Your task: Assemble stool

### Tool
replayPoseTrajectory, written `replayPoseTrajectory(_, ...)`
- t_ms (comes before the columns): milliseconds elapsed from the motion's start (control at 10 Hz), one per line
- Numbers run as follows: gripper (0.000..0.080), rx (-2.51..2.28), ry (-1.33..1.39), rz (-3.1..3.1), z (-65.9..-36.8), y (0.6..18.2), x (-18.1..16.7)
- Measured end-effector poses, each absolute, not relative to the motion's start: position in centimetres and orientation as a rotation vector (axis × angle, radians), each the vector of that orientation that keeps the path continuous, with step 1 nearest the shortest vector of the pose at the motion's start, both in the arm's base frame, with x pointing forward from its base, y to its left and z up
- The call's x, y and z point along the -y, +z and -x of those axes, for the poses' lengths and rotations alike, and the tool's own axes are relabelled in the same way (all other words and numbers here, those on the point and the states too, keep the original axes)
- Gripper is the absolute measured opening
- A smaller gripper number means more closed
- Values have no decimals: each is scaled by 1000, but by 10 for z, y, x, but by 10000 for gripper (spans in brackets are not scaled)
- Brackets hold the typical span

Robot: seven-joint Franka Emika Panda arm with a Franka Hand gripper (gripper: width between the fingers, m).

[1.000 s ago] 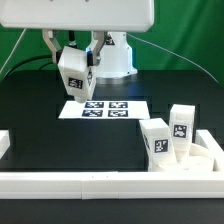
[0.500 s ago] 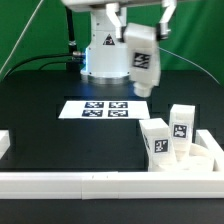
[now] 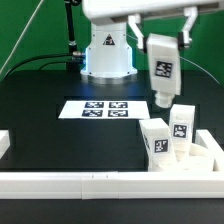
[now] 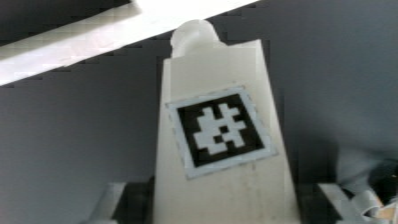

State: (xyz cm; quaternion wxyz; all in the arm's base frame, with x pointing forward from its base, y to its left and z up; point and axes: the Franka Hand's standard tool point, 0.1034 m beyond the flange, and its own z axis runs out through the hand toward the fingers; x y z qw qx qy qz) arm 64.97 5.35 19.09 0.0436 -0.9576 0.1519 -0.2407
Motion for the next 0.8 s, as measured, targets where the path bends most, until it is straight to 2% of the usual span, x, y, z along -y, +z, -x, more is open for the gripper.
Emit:
replayPoseTrajectory(200, 325, -462, -845, 2858, -660, 173, -89)
replayPoseTrajectory(300, 324, -467, -830, 2850, -660, 171, -98)
replayPoseTrajectory(800, 325, -428, -853, 2857, -660, 172, -97)
